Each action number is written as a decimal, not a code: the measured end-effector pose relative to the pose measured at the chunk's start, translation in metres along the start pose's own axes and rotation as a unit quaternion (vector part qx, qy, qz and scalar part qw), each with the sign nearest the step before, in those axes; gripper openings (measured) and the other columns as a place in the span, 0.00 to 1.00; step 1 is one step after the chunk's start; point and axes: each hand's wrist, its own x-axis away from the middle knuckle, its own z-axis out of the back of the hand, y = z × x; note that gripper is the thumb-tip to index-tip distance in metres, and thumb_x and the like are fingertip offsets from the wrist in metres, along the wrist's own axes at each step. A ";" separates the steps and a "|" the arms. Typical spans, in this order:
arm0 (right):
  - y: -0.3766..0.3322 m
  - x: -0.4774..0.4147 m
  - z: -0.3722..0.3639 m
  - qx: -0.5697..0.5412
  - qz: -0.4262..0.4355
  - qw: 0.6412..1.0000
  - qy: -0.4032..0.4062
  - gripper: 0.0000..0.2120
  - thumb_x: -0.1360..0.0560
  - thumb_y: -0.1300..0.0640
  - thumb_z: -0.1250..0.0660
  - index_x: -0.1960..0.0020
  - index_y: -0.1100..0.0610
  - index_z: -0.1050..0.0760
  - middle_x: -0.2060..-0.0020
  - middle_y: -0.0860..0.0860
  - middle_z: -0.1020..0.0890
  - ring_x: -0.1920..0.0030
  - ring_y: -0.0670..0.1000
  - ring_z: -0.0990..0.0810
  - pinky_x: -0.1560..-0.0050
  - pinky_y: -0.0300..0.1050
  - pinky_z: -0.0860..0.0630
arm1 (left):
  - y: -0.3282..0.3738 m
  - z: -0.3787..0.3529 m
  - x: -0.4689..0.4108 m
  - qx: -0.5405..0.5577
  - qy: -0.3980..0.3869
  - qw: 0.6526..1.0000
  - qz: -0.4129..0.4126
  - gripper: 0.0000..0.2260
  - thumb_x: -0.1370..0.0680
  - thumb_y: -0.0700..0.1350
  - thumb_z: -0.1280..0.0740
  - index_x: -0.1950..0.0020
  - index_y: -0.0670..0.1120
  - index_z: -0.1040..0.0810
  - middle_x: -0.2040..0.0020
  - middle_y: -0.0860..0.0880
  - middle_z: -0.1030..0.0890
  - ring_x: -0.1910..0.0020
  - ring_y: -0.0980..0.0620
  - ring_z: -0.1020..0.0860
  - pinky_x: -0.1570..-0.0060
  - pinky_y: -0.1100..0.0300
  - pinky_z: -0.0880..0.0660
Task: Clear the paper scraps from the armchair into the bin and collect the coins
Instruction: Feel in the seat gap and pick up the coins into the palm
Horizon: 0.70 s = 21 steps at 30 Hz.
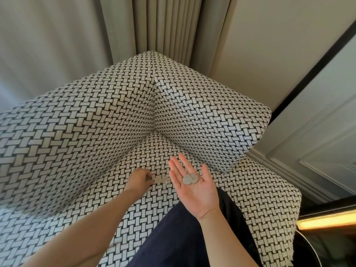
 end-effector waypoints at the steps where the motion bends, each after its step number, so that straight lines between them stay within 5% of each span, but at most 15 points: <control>1: -0.001 0.000 0.000 -0.001 -0.001 1.000 -0.003 0.32 0.27 0.45 0.40 0.32 0.66 0.31 0.32 0.64 0.30 0.28 0.59 0.36 0.28 0.53 0.39 | 0.003 0.004 0.002 0.033 -0.003 0.999 0.010 0.01 0.26 0.41 0.30 0.57 0.46 0.22 0.60 0.48 0.20 0.63 0.53 0.22 0.59 0.62 0.23; 4: 0.000 0.000 0.000 -0.001 -0.005 1.000 -0.003 0.32 0.26 0.43 0.42 0.32 0.66 0.31 0.33 0.63 0.29 0.29 0.58 0.35 0.31 0.53 0.34 | 0.018 0.025 0.012 0.175 0.010 0.983 0.044 0.02 0.26 0.42 0.30 0.58 0.46 0.21 0.62 0.48 0.19 0.68 0.53 0.22 0.71 0.69 0.25; 9: -0.001 -0.004 -0.002 0.001 0.000 1.000 0.028 0.31 0.23 0.43 0.46 0.32 0.66 0.31 0.36 0.63 0.25 0.33 0.59 0.29 0.34 0.55 0.31 | 0.067 0.074 0.046 0.304 0.096 0.945 -0.071 0.02 0.27 0.42 0.29 0.56 0.49 0.20 0.64 0.52 0.18 0.67 0.60 0.21 0.63 0.68 0.23; 13: 0.003 -0.006 0.002 0.012 -0.024 0.998 0.051 0.30 0.21 0.43 0.48 0.32 0.66 0.31 0.36 0.61 0.26 0.35 0.57 0.26 0.29 0.52 0.36 | 0.106 0.087 0.073 0.286 0.024 0.940 -0.187 0.10 0.30 0.41 0.26 0.53 0.54 0.21 0.65 0.55 0.17 0.67 0.61 0.20 0.62 0.70 0.23; 16: 0.003 -0.004 0.004 0.002 -0.038 0.998 0.046 0.27 0.20 0.45 0.50 0.38 0.66 0.27 0.46 0.60 0.20 0.43 0.57 0.20 0.42 0.47 0.24 | 0.115 0.073 0.072 0.173 -0.020 0.954 -0.246 0.16 0.32 0.43 0.24 0.48 0.55 0.22 0.65 0.58 0.18 0.62 0.62 0.22 0.57 0.69 0.25; 18: 0.002 -0.004 0.004 -0.017 -0.050 0.998 0.029 0.25 0.18 0.46 0.49 0.46 0.65 0.24 0.51 0.59 0.19 0.46 0.56 0.20 0.42 0.44 0.27 | 0.112 0.064 0.066 0.098 -0.006 0.957 -0.272 0.17 0.33 0.46 0.25 0.46 0.56 0.21 0.62 0.59 0.20 0.57 0.62 0.27 0.54 0.64 0.25; 21: 0.002 -0.002 0.001 0.014 -0.038 0.999 0.030 0.23 0.21 0.50 0.45 0.38 0.67 0.26 0.40 0.62 0.22 0.39 0.59 0.23 0.38 0.46 0.28 | 0.105 0.061 0.060 0.080 0.047 0.951 -0.296 0.19 0.33 0.50 0.25 0.43 0.55 0.21 0.51 0.60 0.23 0.50 0.58 0.32 0.48 0.70 0.34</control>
